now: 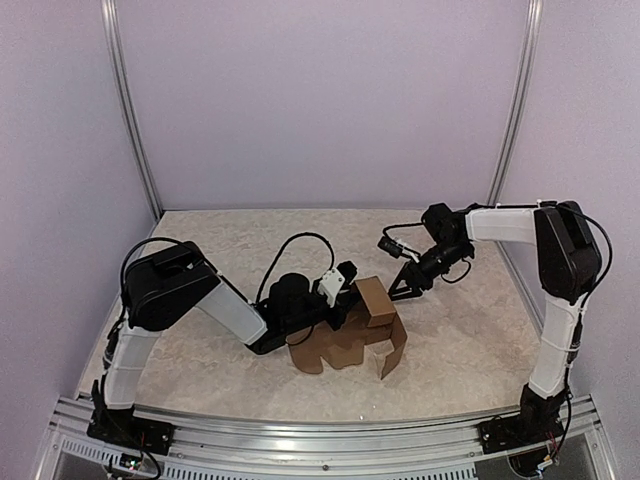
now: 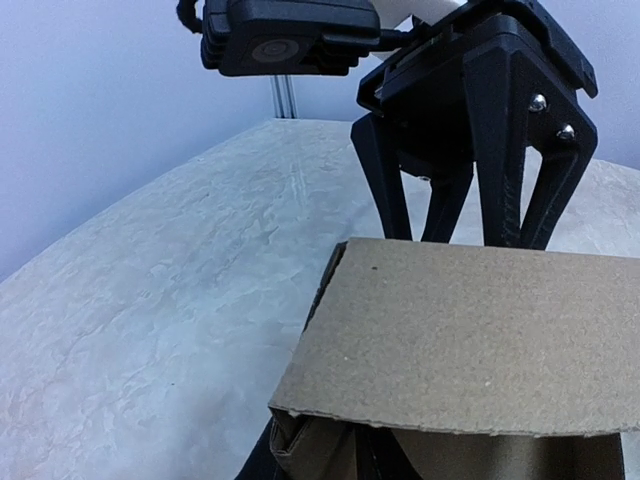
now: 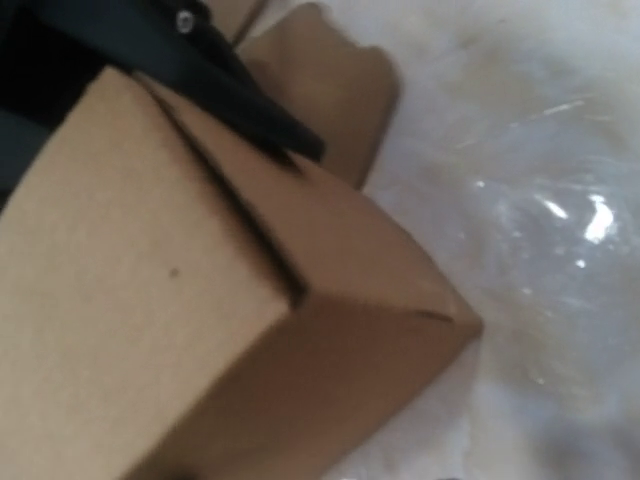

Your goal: Fold the paper box

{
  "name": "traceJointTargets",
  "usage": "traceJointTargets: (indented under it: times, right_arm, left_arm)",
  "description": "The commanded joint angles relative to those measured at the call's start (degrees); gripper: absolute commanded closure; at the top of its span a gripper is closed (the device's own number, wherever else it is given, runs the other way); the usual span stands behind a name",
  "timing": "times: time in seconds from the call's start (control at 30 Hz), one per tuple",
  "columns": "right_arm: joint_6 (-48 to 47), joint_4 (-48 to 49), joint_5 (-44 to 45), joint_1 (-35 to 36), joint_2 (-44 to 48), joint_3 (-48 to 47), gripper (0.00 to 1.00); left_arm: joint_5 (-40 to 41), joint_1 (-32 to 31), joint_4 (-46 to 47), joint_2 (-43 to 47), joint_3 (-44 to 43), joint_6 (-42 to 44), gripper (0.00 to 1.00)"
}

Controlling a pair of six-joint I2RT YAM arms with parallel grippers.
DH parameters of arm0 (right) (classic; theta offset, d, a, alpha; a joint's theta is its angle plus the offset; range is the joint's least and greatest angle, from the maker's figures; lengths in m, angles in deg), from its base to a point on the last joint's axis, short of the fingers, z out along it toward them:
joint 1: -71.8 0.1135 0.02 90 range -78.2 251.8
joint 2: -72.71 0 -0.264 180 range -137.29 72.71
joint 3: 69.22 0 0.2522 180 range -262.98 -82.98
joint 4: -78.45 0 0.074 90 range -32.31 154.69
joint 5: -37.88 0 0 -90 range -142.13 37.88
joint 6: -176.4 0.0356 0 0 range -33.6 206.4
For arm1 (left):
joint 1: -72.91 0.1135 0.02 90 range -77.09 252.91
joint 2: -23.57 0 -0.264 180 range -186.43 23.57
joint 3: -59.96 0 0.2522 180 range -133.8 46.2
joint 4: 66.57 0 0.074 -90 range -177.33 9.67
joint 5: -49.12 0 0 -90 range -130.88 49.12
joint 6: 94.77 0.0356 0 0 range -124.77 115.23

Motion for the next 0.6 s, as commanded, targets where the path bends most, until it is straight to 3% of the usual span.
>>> traceJointTargets:
  times: [0.0,0.37,0.57]
  right_arm:
    - [2.7,-5.1,-9.6,-1.1,-4.9,-5.3,0.47]
    - [8.9,-6.5,-12.0,-1.9,-8.4,-11.5,0.40]
    - [10.1,-8.1,-11.8,-1.9,-8.7,-15.5,0.31]
  left_arm:
    - [-0.1,-0.4,-1.7,-2.0,-0.7,1.5,0.81]
    - [0.6,-0.3,-1.2,-0.9,1.7,0.5,0.83]
    - [1.7,-0.4,-1.6,-0.5,2.2,-0.5,0.82]
